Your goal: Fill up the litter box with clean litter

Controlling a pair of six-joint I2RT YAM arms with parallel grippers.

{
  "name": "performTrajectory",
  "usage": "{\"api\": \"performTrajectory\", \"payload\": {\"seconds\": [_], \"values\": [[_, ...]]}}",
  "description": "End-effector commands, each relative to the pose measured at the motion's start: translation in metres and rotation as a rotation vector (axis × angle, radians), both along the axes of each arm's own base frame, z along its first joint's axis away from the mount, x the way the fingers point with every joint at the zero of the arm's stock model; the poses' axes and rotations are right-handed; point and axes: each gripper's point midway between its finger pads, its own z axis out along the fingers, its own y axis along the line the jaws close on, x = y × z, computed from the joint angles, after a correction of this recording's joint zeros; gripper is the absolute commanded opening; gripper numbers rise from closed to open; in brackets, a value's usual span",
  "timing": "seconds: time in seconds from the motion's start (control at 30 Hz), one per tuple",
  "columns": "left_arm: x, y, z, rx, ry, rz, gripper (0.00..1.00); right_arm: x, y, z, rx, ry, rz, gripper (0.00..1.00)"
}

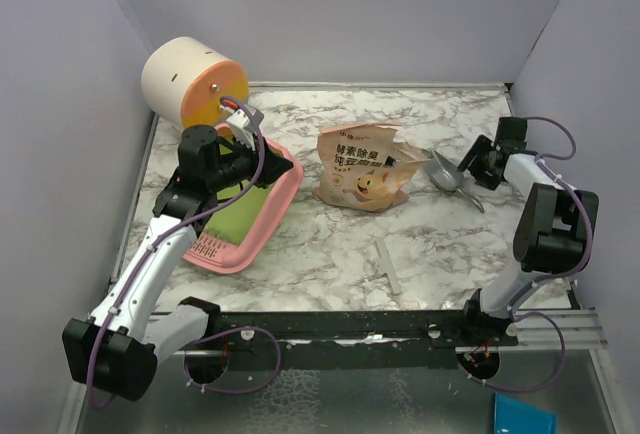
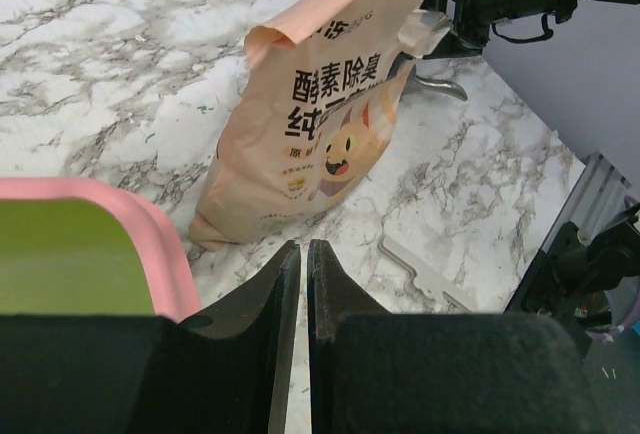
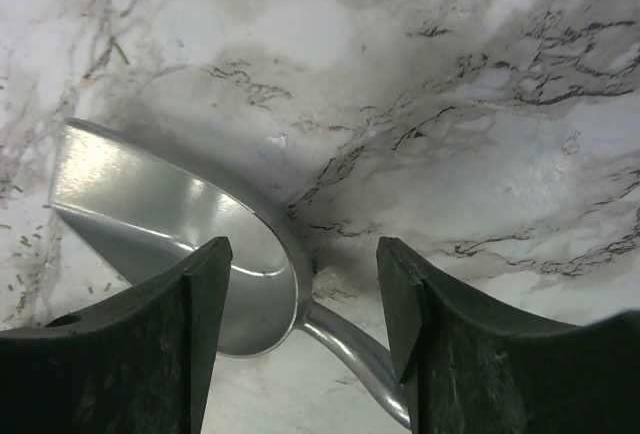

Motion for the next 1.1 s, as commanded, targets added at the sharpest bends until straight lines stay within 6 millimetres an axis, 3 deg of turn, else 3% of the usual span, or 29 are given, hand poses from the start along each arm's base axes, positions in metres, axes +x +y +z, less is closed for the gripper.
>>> {"api": "performTrajectory", "payload": {"seconds": [0.0, 0.13, 0.2, 0.27, 0.3, 0.33, 0.4, 0.47, 0.57, 0.67, 0.77, 0.93, 1.07], "values": [[-0.009, 0.011, 0.005, 0.013, -0.012, 0.045, 0.12, 0.0, 0.008, -0.022, 0.037, 0.007, 0.037, 0.59], [-0.013, 0.015, 0.009, 0.017, -0.025, 0.06, 0.14, -0.006, 0.015, -0.035, 0.065, 0.019, 0.058, 0.49], [-0.016, 0.014, 0.011, 0.01, -0.024, 0.056, 0.16, -0.006, 0.018, -0.036, 0.075, 0.006, 0.069, 0.34], [-0.018, 0.013, 0.015, -0.003, -0.018, 0.051, 0.19, -0.006, 0.019, -0.033, 0.077, -0.007, 0.066, 0.09], [-0.019, 0.012, 0.017, -0.01, -0.018, 0.043, 0.2, -0.006, 0.019, -0.028, 0.075, -0.019, 0.061, 0.01], [-0.02, 0.011, 0.018, -0.014, -0.014, 0.034, 0.22, -0.007, 0.018, -0.022, 0.071, -0.036, 0.05, 0.01], [-0.025, 0.008, 0.02, -0.023, -0.014, 0.01, 0.24, -0.007, 0.017, 0.001, 0.063, -0.103, 0.032, 0.01], [-0.028, 0.006, 0.022, -0.035, -0.007, -0.011, 0.27, -0.009, 0.02, 0.037, 0.061, -0.206, 0.024, 0.01], [-0.032, 0.001, 0.027, -0.061, 0.001, -0.042, 0.3, -0.023, 0.031, 0.116, 0.067, -0.44, 0.043, 0.01], [-0.034, -0.004, 0.036, -0.09, 0.008, -0.071, 0.37, -0.05, 0.046, 0.191, 0.068, -0.657, 0.081, 0.01], [-0.037, -0.008, 0.046, -0.105, 0.002, -0.101, 0.38, -0.081, 0.068, 0.243, 0.084, -0.771, 0.185, 0.01], [-0.049, -0.016, 0.066, -0.145, -0.019, -0.189, 0.39, -0.129, 0.107, 0.276, 0.127, -0.807, 0.382, 0.01], [-0.065, -0.021, 0.082, -0.176, -0.028, -0.275, 0.4, -0.153, 0.125, 0.283, 0.151, -0.793, 0.467, 0.01]]}}
